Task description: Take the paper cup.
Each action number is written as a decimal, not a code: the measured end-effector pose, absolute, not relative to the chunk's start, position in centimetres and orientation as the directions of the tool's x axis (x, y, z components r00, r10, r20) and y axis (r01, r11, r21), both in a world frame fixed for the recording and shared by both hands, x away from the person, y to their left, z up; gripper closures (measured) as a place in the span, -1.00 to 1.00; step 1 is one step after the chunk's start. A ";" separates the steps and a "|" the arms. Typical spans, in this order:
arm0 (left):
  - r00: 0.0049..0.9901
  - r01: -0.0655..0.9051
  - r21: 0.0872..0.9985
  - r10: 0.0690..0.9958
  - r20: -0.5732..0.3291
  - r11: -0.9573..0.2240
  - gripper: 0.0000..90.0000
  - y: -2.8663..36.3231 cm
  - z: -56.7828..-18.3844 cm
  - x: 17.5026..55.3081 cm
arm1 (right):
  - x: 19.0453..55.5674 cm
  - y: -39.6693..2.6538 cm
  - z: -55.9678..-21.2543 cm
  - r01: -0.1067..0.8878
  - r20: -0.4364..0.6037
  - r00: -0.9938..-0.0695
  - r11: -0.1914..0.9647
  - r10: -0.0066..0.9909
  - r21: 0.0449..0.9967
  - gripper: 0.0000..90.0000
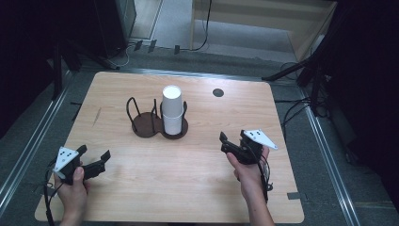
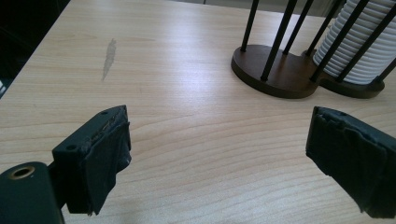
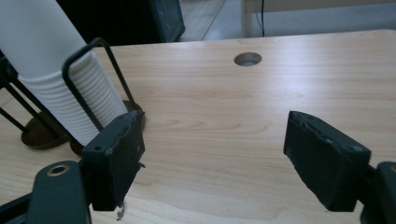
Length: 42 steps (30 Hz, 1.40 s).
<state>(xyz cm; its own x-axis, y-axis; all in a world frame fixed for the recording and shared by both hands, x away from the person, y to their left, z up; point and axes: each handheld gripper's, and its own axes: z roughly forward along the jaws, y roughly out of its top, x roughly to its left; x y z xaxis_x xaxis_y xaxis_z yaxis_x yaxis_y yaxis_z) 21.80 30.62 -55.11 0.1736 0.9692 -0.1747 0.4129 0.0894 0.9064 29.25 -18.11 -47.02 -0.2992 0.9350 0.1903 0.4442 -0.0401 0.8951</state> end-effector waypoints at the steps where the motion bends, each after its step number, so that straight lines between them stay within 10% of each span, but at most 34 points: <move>1: 0.176 0.413 0.906 0.969 -0.174 0.087 -0.85 30.6 -55.1 21.8 | 29.4 -17.8 -46.8 0.442 0.193 -0.306 -0.040 0.932 0.896 -0.55; 42: 0.199 0.424 0.901 0.961 -0.191 0.091 -0.85 30.7 -55.1 22.1 | 32.7 -7.6 -44.1 0.410 0.145 -0.447 0.059 0.883 0.910 -0.68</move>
<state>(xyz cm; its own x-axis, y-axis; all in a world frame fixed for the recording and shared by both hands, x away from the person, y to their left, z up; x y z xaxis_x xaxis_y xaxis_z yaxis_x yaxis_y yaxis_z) 22.11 30.72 -55.14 0.1989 0.9613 -0.1906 0.4242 0.0908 0.9010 32.71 -7.59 -44.09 -0.4468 0.8829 0.1447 0.4103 0.0585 0.9101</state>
